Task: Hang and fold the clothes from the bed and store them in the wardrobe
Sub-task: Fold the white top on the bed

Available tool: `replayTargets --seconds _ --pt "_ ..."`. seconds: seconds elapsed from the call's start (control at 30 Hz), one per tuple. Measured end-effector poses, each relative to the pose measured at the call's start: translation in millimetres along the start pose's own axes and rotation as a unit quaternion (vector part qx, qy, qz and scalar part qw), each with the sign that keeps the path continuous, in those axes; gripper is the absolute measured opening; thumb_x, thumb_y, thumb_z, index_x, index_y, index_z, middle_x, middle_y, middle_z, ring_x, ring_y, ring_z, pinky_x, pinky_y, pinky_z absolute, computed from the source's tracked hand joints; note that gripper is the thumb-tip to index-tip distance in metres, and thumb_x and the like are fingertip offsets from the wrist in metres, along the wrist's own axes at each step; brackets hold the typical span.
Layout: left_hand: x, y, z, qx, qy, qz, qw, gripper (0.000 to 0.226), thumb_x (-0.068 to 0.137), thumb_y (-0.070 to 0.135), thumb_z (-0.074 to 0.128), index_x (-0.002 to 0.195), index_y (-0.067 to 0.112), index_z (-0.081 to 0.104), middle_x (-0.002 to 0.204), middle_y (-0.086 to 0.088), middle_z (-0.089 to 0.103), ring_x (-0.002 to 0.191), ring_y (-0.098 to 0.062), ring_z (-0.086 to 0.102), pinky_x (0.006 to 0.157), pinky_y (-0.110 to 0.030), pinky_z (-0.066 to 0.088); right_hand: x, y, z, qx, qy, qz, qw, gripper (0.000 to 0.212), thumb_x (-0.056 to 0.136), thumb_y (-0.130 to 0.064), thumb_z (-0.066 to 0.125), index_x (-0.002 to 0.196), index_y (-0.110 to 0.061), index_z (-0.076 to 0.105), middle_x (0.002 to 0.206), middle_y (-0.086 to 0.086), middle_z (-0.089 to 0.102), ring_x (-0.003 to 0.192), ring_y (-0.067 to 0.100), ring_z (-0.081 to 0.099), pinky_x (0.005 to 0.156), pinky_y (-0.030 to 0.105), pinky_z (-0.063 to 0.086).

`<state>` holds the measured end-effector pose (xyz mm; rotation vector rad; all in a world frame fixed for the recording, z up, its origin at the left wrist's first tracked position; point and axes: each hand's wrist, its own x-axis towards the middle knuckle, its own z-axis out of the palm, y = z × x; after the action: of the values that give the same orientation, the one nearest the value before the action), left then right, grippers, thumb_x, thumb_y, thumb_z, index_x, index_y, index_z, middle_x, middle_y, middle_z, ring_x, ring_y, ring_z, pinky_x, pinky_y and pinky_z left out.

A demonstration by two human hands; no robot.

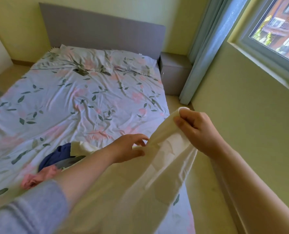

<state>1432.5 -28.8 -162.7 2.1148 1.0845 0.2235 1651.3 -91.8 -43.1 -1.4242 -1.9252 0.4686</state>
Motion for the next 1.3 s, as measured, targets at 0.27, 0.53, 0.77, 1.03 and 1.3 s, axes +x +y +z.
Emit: replayTargets --seconds 0.27,0.53,0.77,1.03,1.3 --pt "10.7 31.2 13.4 -0.111 -0.111 -0.049 0.986 0.031 0.09 0.02 0.05 0.115 0.038 0.053 0.065 0.01 0.062 0.053 -0.008 0.053 0.058 -0.021 0.043 -22.0 19.3 -35.6 -0.01 0.074 0.045 0.996 0.042 0.096 -0.012 0.055 0.063 -0.003 0.032 0.055 -0.01 0.025 0.05 0.006 0.023 0.045 0.016 0.02" --pt "7.1 35.6 15.1 -0.117 -0.089 -0.038 0.988 0.024 0.083 0.034 0.067 0.089 0.013 0.058 0.059 0.005 0.063 0.047 -0.011 0.057 0.057 -0.022 0.047 -27.2 41.3 -41.0 -0.016 0.121 0.062 0.991 0.041 0.097 -0.012 0.054 0.062 -0.009 0.031 0.053 -0.009 0.025 0.049 0.008 0.024 0.046 0.017 0.019" --pt "3.3 25.6 -2.3 -0.065 0.019 -0.027 0.997 0.048 0.066 0.085 0.05 0.082 0.041 0.059 0.092 0.021 0.05 0.081 -0.001 0.052 0.076 -0.024 0.041 -25.6 53.8 -48.2 -0.021 0.156 0.1 0.982 0.036 0.096 -0.015 0.054 0.067 0.003 0.043 0.055 -0.001 0.031 0.051 0.009 0.026 0.047 0.025 0.021" --pt "-30.0 3.5 2.3 0.004 0.101 -0.08 0.992 0.054 0.075 0.07 0.061 0.064 0.023 0.037 0.062 0.008 0.042 0.057 -0.01 0.04 0.059 -0.032 0.029 -16.9 54.9 -67.9 0.051 0.236 0.145 0.96 0.035 0.098 -0.018 0.05 0.075 0.008 0.051 0.059 0.003 0.038 0.05 0.007 0.03 0.045 0.019 0.024" --pt "-80.8 3.7 -20.3 0.226 0.173 -0.208 0.936 0.025 0.095 0.042 0.047 0.077 0.026 0.055 0.082 0.004 0.062 0.074 -0.015 0.056 0.06 -0.031 0.04 -42.2 34.9 -77.6 -0.082 0.226 0.148 0.959 0.03 0.099 -0.023 0.05 0.077 -0.006 0.062 0.071 0.002 0.054 0.07 0.022 0.05 0.059 0.033 0.034"
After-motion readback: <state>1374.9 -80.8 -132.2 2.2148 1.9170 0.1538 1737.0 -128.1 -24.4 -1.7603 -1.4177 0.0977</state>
